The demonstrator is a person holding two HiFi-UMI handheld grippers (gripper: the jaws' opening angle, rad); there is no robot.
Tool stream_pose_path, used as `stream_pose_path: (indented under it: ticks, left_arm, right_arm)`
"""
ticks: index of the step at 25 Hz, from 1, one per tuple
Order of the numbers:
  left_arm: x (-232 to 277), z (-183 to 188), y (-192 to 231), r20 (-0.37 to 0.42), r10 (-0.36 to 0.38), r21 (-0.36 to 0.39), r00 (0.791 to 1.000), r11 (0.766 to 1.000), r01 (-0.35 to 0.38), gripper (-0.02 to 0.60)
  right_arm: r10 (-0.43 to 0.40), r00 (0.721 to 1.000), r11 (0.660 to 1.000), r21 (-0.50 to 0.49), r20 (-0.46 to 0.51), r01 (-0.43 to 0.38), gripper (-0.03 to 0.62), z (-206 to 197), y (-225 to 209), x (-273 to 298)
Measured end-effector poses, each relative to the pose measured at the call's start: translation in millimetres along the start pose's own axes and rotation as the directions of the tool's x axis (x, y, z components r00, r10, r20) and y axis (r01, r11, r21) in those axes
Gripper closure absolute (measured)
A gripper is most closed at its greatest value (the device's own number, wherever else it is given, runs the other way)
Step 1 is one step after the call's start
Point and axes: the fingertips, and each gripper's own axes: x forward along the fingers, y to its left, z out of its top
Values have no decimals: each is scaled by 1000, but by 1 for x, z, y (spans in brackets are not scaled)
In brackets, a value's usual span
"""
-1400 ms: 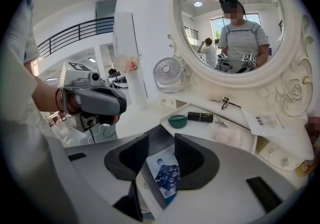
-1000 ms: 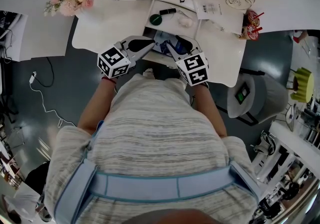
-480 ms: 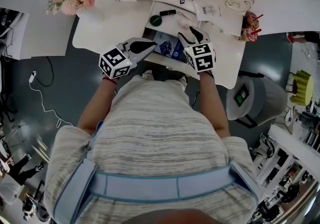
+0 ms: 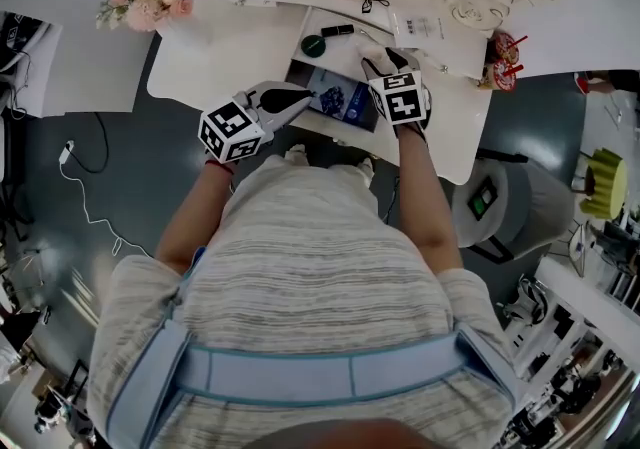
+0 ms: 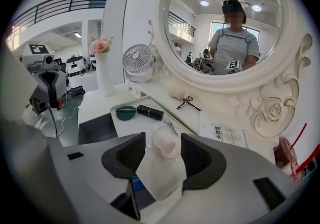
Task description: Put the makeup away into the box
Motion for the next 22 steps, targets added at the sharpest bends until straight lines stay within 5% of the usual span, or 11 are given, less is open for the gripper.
stream_pose_path:
  ticks: [12,22]
  left_arm:
    - [0,-2,0,-6,2,-5,1000,1000,-2,566]
    - [1,-3,1,-7,-2,-5,1000,1000,2,566]
  right_arm:
    - [-5,999,1000,29,-51,7,410,-2,-11,23]
    - [-6,993,996,-88,-114,-4,414,-3,-7,29]
